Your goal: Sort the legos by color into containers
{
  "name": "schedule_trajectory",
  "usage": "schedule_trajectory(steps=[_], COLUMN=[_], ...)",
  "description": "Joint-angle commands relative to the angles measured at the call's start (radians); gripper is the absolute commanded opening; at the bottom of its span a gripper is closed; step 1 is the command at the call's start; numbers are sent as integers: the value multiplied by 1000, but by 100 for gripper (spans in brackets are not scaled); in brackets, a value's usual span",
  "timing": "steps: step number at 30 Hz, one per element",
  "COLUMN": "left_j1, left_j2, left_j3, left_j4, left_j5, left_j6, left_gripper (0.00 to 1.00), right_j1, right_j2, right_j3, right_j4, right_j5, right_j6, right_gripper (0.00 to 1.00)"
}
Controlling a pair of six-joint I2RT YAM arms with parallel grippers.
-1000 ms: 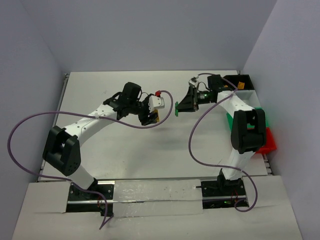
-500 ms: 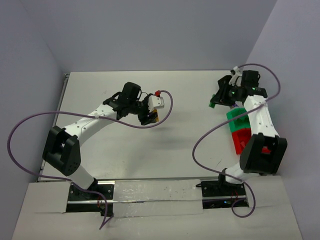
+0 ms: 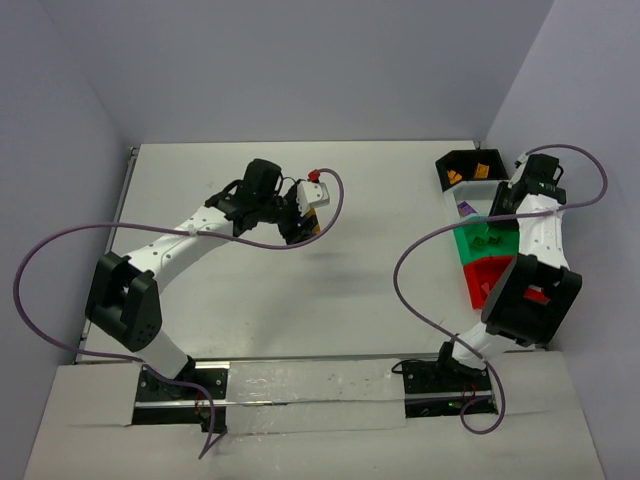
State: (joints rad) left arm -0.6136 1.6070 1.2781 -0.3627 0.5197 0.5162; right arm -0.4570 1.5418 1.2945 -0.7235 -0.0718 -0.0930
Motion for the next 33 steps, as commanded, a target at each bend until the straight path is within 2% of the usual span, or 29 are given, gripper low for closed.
schedule_trajectory(steps=[1,7,10,13,15,18,26,29,33], left_j1=[1,2,5,8,8,11,15,22,26], left_j2=[-18,-28,-28,-24,-21,-19,-12,-20,-36], left_j3=[30,11,9,8,6,4,10,3,-20], left_j4=[27,22,22,30,38,43,47,50,53], left_j5=[4,2,0,6,10,13,23,46,110], left_j6=[-26,-20,-17,-24,-30,-32,-32,-31,-20], left_gripper=[0,0,0,0,0,0,0,0,0], right_j1=[-29,-34,-34,-36,-35,-35,-34,-9,57], right_j2=[55,121,132,149,167,177,195,148,83], right_j3=[8,30,35,51,73,91,188,181,159], right_j4=[43,41,47,46,36,24,-32,-48,-89], right_j5=[42,55,69,68,62,51,33,-76,-375], right_j6=[-3,38,42,50,58,67,85,65,1], right_gripper=[0,0,6,17,38,60,70,75,88])
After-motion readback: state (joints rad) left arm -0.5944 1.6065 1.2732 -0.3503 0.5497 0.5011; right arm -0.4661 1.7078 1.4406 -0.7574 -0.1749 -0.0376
